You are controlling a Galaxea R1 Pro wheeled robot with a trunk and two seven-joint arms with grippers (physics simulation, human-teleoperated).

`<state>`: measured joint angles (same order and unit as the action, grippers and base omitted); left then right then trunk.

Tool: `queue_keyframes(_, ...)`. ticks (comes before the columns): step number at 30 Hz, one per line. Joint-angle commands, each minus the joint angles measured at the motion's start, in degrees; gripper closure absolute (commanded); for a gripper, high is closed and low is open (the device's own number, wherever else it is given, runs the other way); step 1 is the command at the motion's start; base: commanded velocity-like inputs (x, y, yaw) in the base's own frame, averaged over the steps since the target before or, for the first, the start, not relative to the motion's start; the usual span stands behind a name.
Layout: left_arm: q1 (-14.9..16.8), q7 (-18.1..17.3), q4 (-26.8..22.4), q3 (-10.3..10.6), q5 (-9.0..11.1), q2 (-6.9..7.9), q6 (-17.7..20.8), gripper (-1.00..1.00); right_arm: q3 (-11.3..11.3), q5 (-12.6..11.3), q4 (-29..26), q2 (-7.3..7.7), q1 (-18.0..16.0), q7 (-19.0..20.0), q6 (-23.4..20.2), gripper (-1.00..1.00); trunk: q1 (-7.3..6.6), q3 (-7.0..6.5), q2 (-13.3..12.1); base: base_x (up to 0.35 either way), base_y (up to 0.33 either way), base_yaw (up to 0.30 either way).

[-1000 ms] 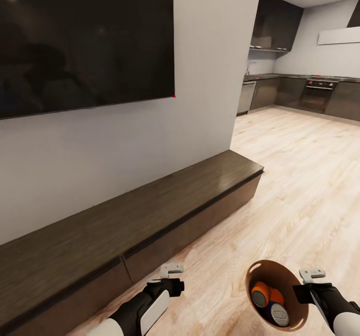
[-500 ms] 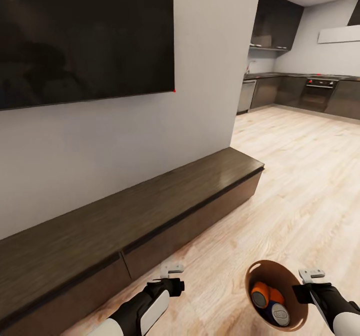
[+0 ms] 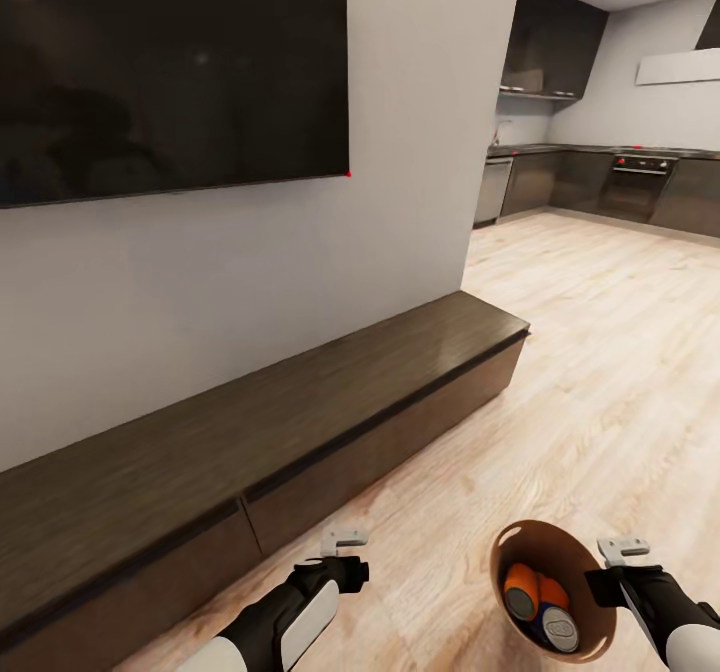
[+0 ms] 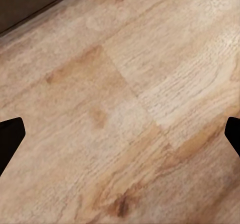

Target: Put the three can of soda from the living room inside the tash can in the kitchen.

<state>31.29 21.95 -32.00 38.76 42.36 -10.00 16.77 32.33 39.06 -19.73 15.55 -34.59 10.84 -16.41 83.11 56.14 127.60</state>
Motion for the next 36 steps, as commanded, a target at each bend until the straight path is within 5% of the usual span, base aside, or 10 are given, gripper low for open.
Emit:
queue_keyframes(1,0.0,0.0,0.0,0.0,0.0,0.0,0.0,-1.0,0.1,-0.3,0.0,0.0,0.0,0.3,0.0,1.0,0.0,0.0,0.0,0.0,0.0,0.0)
queue_keyframes(36,0.0,-0.1,0.0,0.0,0.0,0.0,0.0,-1.0,0.1,-0.3,0.0,-0.06,0.0,0.3,0.1,1.0,4.61,3.77,8.4,0.0,0.0,0.0)
